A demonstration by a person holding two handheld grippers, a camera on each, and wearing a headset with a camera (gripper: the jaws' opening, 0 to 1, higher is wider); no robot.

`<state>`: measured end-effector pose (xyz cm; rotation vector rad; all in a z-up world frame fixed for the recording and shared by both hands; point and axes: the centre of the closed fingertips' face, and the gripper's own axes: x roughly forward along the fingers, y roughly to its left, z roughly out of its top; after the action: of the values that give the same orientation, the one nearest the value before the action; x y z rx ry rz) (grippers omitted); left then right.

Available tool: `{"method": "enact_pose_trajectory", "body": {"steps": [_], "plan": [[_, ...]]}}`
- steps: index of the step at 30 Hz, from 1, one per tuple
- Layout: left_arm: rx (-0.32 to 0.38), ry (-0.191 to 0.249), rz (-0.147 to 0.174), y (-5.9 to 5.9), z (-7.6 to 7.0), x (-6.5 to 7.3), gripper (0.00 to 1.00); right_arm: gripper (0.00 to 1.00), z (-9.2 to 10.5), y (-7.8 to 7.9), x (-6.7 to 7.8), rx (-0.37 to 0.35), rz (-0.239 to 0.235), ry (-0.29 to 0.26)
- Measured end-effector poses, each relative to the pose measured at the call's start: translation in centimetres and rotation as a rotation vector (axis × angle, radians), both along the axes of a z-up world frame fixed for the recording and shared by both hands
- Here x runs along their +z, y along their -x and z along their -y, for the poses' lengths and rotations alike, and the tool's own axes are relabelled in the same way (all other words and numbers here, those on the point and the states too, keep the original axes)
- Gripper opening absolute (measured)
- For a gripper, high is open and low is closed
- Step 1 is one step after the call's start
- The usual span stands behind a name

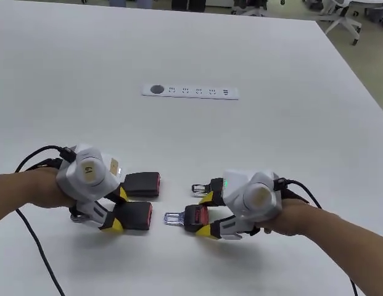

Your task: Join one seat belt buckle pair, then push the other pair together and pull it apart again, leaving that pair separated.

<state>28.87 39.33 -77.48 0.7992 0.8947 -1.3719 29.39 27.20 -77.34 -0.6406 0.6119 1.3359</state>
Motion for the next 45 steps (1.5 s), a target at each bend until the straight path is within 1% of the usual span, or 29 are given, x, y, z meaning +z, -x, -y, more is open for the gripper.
{"method": "enact_pose_trajectory", "body": {"steps": [14,23,28,31,36,40,45], "plan": [[-0.008,-0.013,-0.003,0.0,-0.1,0.0,0.33,0.31,-1.3,0.2,0.3,0.003,-0.001,-0.012],[-0.01,-0.017,-0.002,0.2,0.1,0.1,0.33,0.31,-1.5,0.3,0.3,0.0,0.003,-0.017],[-0.009,-0.019,-0.002,0.0,-0.1,-0.1,0.33,0.31,-1.8,0.1,0.2,-0.002,0.003,-0.022],[-0.011,-0.02,-0.003,0.0,0.0,0.0,0.33,0.31,-2.0,-0.1,0.5,-0.008,0.005,-0.033],[-0.008,-0.017,-0.002,-0.1,-0.1,-0.2,0.33,0.31,-2.2,-0.3,0.6,-0.009,0.01,-0.039],[-0.008,-0.017,-0.001,-0.1,-0.1,-0.1,0.33,0.31,-2.3,-0.5,0.6,-0.011,0.011,-0.046],[-0.007,-0.017,-0.001,0.0,0.0,0.0,0.33,0.31,-2.8,-0.3,0.7,-0.012,0.008,-0.057]]}}
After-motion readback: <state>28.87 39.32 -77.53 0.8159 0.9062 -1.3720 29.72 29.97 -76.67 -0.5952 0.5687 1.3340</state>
